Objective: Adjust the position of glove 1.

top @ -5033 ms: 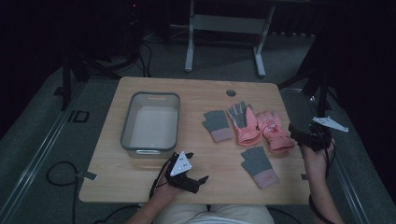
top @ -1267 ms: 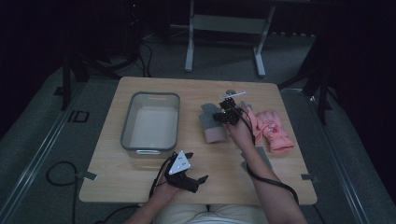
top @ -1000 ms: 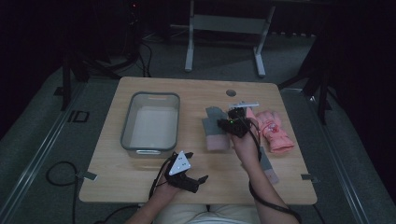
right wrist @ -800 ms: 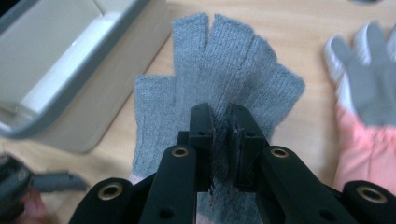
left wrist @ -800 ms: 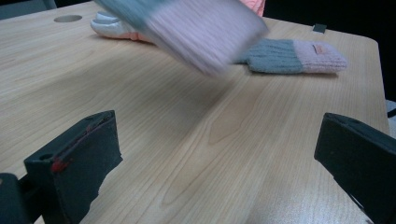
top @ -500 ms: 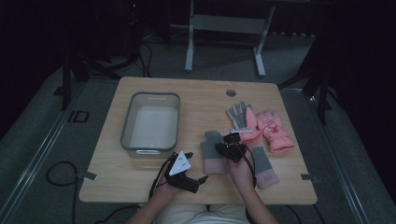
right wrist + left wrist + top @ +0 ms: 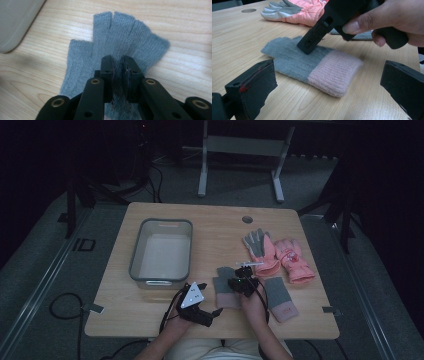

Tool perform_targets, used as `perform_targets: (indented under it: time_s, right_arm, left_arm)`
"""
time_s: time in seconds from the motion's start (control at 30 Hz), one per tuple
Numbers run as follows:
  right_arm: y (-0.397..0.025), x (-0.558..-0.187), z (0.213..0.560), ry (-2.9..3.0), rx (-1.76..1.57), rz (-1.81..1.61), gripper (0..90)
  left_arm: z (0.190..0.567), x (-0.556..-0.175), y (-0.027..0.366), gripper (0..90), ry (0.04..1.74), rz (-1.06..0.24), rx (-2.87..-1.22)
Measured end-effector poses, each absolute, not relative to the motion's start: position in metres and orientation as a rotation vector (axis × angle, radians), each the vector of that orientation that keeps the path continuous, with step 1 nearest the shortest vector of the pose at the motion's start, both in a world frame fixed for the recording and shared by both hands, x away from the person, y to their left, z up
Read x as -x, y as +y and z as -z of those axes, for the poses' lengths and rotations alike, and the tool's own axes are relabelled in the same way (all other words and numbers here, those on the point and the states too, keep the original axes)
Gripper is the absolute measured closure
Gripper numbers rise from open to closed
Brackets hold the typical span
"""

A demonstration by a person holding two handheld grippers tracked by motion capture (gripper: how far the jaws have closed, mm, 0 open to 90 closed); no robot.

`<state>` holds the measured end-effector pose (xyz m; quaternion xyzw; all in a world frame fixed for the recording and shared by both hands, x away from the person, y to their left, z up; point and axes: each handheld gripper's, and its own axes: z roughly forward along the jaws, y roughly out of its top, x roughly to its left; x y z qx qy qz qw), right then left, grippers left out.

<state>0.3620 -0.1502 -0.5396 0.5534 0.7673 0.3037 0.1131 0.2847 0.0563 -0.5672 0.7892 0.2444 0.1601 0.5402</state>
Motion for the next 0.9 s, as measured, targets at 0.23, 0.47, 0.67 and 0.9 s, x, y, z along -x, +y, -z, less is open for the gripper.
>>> perform_targets:
  time_s: [0.23, 0.47, 0.67, 0.9]
  right_arm:
    - [-0.149, -0.364, 0.543, 2.284, -1.586, -0.881, 69.1]
    - [-0.148, -0.362, 0.543, 2.282, -1.573, -0.9, 61.0]
    - [-0.151, -0.36, 0.535, 2.288, -1.547, -0.93, 53.3]
    - [-0.173, -0.362, 0.514, 2.323, -1.397, -0.981, 48.1]
  left_arm:
    - [0.567, -0.285, 0.056, 0.0, 0.58, -0.379, -1.878]
    - [0.567, -0.285, 0.056, 0.0, 0.58, -0.378, -1.878]
    - [0.567, -0.285, 0.056, 0.0, 0.58, -0.375, -1.877]
    - [0.567, -0.285, 0.057, 0.0, 0.578, -0.376, -1.876]
